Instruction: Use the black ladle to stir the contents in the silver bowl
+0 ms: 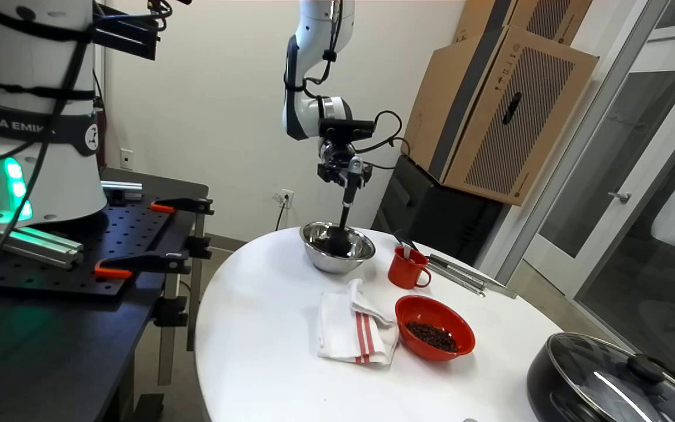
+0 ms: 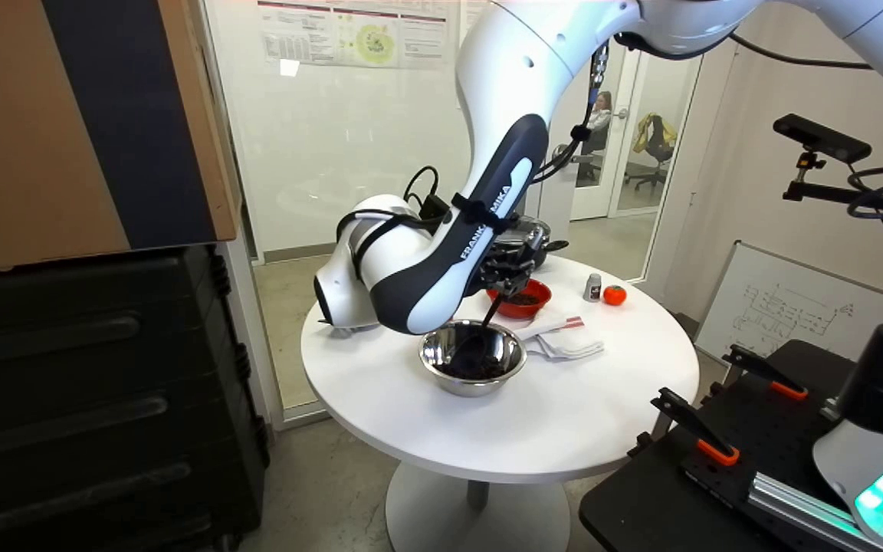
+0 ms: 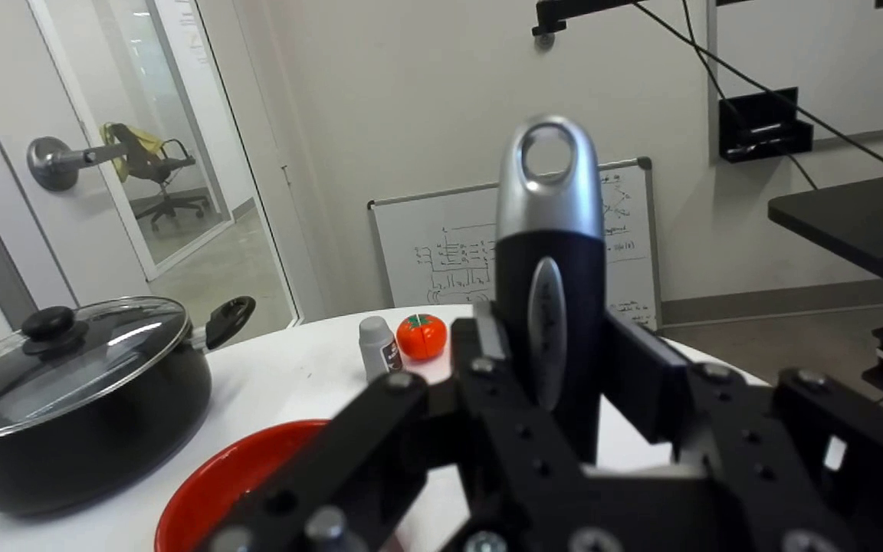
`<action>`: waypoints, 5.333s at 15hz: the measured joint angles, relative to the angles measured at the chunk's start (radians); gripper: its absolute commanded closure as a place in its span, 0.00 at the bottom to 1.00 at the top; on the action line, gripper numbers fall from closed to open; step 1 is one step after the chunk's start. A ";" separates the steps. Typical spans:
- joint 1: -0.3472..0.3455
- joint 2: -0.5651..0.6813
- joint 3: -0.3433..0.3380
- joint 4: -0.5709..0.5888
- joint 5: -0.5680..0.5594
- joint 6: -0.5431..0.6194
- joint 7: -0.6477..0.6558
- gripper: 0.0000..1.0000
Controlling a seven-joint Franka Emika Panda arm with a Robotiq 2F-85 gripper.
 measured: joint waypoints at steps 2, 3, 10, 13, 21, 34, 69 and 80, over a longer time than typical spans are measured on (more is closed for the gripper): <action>0.000 -0.008 0.004 -0.018 -0.001 0.000 -0.027 0.92; 0.000 -0.014 0.005 -0.028 -0.002 0.000 -0.041 0.92; -0.002 -0.051 -0.007 -0.083 -0.037 -0.025 -0.068 0.92; -0.002 -0.051 -0.020 -0.086 -0.053 -0.043 -0.051 0.92; -0.002 -0.027 -0.031 -0.080 -0.055 -0.046 0.049 0.92; -0.002 -0.017 -0.015 -0.078 -0.047 0.008 0.133 0.92; -0.012 0.000 -0.038 -0.087 -0.052 -0.034 0.097 0.92; -0.012 0.002 -0.032 -0.073 -0.045 0.010 0.191 0.92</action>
